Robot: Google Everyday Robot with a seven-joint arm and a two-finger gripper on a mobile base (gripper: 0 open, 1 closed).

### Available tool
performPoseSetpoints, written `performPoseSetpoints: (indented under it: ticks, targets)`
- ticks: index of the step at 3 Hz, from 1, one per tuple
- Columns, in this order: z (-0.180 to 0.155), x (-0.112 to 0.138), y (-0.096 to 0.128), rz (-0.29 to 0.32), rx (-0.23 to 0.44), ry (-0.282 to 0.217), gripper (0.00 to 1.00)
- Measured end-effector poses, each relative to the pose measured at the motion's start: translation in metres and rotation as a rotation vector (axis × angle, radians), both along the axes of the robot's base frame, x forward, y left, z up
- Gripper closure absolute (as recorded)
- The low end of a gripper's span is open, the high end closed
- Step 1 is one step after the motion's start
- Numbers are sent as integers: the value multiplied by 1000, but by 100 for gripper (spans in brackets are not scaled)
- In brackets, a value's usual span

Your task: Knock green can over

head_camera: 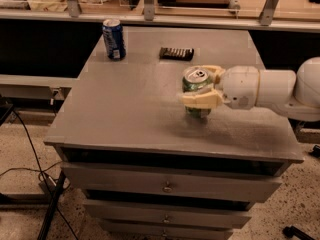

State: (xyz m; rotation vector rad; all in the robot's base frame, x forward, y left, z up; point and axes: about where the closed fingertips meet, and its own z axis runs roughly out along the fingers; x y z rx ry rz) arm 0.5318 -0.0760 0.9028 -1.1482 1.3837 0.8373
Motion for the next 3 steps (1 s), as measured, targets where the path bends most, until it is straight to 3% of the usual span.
performPoseSetpoints:
  ticks: [1, 2, 3]
  targets:
    - [35, 20, 2, -31, -279, 6, 100]
    - [56, 27, -4, -55, -517, 45, 100]
    - [55, 29, -12, -58, -750, 98, 100]
